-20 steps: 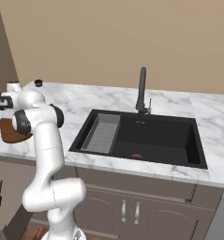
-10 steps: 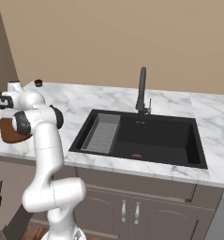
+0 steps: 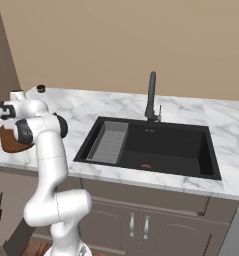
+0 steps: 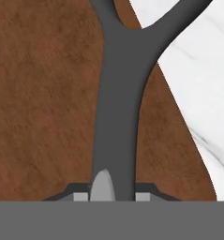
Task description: Open the drawer on the left and place the cutting tools on the cutting board.
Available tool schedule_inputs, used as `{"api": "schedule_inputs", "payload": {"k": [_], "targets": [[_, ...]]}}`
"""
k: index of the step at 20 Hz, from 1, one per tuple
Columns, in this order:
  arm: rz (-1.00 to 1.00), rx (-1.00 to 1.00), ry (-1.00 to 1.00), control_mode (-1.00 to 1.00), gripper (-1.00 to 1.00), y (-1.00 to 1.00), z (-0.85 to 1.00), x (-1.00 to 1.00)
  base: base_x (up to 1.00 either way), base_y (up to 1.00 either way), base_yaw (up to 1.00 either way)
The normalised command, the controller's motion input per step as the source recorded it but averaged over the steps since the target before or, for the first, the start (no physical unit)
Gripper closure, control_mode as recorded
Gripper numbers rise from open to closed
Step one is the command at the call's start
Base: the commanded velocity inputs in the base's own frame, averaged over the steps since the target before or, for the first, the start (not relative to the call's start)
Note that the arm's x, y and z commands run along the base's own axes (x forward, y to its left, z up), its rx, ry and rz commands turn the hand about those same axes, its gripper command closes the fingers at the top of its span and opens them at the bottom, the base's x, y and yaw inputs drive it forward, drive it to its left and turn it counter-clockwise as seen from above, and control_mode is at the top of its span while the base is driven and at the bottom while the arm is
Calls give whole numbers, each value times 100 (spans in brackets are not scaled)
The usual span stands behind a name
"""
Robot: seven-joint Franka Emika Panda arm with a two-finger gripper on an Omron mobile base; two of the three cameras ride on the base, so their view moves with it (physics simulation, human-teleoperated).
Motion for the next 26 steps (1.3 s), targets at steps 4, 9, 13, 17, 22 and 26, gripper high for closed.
{"api": "schedule_inputs", "payload": {"k": [4,9,13,17,22,26], "targets": [[0,-1,0,-100,-100,-4,-8,0,0,0,0],[0,0,-3,-100,-100,-2,0,0,0,0,0],[0,0,-7,-100,-100,0,1,-2,0,0,0],[0,0,-12,-100,-100,0,41,-20,0,0,0],[0,0,-15,-100,-100,0,83,-50,0,0,0],[0,0,-12,-100,-100,0,97,-74,0,0,0]]}}
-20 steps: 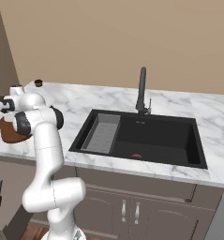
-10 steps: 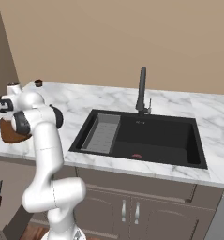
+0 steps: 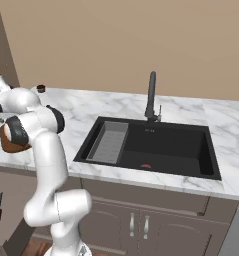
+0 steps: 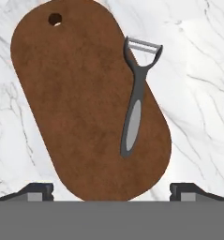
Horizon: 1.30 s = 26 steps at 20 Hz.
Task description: Open the drawer on the left and place the cutting tools on the cutting board.
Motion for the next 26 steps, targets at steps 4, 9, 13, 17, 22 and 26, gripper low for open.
{"api": "schedule_inputs", "payload": {"k": [4,9,13,17,22,26], "targets": [[0,0,-3,-100,-100,0,70,-91,0,0,0],[1,0,0,-100,-100,-2,28,-100,0,0,0],[0,0,0,-100,-100,-24,1,-100,0,0,0],[0,0,2,-100,-100,-40,-6,-100,0,0,0],[0,0,2,-100,-100,-36,-30,-83,0,0,0],[1,0,4,-100,-100,-34,-49,-49,0,0,0]]}}
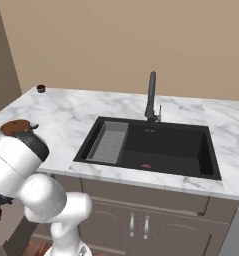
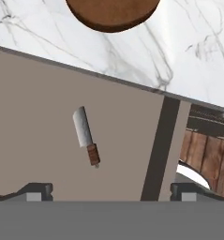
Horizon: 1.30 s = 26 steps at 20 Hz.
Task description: Open the drawer on the left and place the cutting tools on the cutting board.
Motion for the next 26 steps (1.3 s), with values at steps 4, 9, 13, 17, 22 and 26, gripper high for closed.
{"api": "schedule_inputs", "payload": {"k": [4,9,13,17,22,26], "targets": [[2,0,7,-100,-100,-38,-72,-9,0,0,0],[3,0,6,-100,-100,-30,-71,0,0,0,0],[6,0,3,-100,-100,-4,-50,-23,0,0,0],[6,0,3,-100,-100,0,-42,-36,0,0,0],[6,0,10,-100,-100,0,-50,-14,0,0,0],[5,0,13,-100,-100,0,-58,-1,0,0,0]]}}
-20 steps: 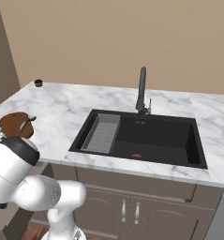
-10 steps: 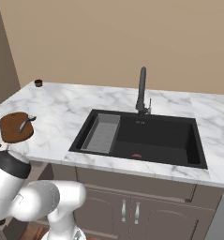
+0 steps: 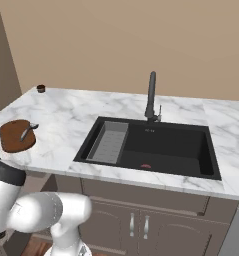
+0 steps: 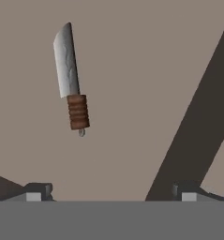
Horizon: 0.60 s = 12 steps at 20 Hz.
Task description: Open the drawer on the left and place the cutting tools on the cutting board.
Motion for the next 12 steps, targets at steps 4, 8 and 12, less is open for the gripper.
{"api": "schedule_inputs", "payload": {"k": [4,8,12], "targets": [[6,-1,11,-100,-100,8,-55,0,0,0,0],[6,-2,5,-100,-100,30,-38,0,0,0,0],[5,-4,1,-100,-100,30,-29,-6,0,0,0]]}}
